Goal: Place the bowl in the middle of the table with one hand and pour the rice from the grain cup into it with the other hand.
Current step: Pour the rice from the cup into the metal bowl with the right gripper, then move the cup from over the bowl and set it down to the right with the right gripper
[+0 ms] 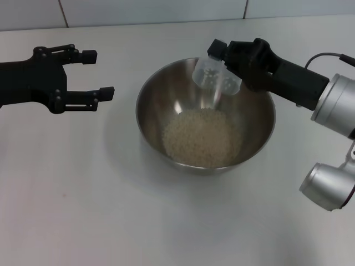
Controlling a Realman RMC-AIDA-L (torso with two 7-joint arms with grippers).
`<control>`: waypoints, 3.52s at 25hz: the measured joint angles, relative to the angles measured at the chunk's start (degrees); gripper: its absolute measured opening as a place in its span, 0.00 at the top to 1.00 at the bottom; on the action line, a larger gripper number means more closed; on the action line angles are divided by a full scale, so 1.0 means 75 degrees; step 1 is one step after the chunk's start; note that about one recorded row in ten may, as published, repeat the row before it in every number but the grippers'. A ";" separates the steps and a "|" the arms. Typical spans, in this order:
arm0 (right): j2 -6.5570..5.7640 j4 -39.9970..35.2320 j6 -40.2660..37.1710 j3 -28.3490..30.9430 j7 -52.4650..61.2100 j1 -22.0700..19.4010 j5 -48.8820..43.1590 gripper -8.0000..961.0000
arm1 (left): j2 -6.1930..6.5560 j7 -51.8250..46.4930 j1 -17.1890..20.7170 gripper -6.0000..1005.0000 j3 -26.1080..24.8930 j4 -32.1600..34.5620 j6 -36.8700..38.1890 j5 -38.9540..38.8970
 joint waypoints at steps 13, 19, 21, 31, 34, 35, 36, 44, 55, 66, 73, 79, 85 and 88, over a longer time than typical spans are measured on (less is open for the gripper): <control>0.0002 0.0068 0.0039 -0.0044 0.0618 -0.0118 0.0902 0.96 | -0.0070 0.0035 0.0069 0.16 -0.0001 0.0159 0.0028 -0.0010; -0.0032 0.0401 -0.0081 0.0380 0.2080 -0.0057 0.2514 0.96 | -0.0107 0.0001 0.0064 0.16 -0.0001 0.0224 0.0011 -0.0028; -0.0041 0.0548 -0.0330 0.0722 0.2827 -0.0047 0.2691 0.96 | -0.0107 -0.0001 0.0049 0.16 -0.0001 0.0224 0.0009 -0.0030; -0.0379 0.2420 -0.2345 0.3156 0.7459 0.0303 0.1970 0.96 | -0.0105 0.0016 0.0002 0.16 0.0005 0.0256 0.0008 -0.0043; -0.0449 0.2980 -0.2457 0.3981 0.8690 0.0503 0.1134 0.96 | -0.0105 0.0001 0.0001 0.16 0.0035 0.0307 0.0011 -0.0044; -0.0461 0.3131 -0.2483 0.4215 0.8994 0.0578 0.0851 0.96 | -0.0105 -0.0001 -0.0003 0.16 0.0051 0.0312 0.0017 -0.0044; -0.0475 0.3295 -0.2531 0.4445 0.9238 0.0656 0.0576 0.96 | -0.0105 -0.0001 -0.0004 0.16 0.0053 0.0312 0.0020 -0.0043; -0.0685 0.4163 -0.3029 0.5397 1.1120 0.1029 -0.0950 0.96 | -0.0156 0.0032 -0.0021 0.16 0.0058 0.0327 0.0044 -0.0040; -0.1030 0.4943 -0.2931 0.5741 1.2681 0.1199 -0.1923 0.96 | -0.0207 0.0047 0.0044 0.16 0.0058 0.0328 0.0061 -0.0036; -0.0981 0.5460 -0.2160 0.5974 1.2716 0.1251 -0.1938 0.95 | -0.0223 0.0076 0.0048 0.16 0.0058 0.0328 0.0058 0.0006; -0.1006 0.5820 -0.1740 0.5984 1.2718 0.1460 -0.1944 0.95 | -0.0222 0.0091 -0.0001 0.16 0.0058 0.0328 0.0058 0.0020; -0.0876 0.5868 -0.1289 0.5987 1.2680 0.1596 -0.1944 0.95 | -0.0222 0.0095 -0.0006 0.16 0.0058 0.0328 0.0058 0.0027; -0.0842 0.5880 -0.1225 0.5930 1.2672 0.1664 -0.1944 0.95 | -0.0222 0.0096 -0.0009 0.16 0.0058 0.0328 0.0058 0.0029; -0.0834 0.5881 -0.1221 0.5921 1.2660 0.1691 -0.1944 0.95 | -0.0222 0.0096 -0.0010 0.16 0.0058 0.0328 0.0058 0.0029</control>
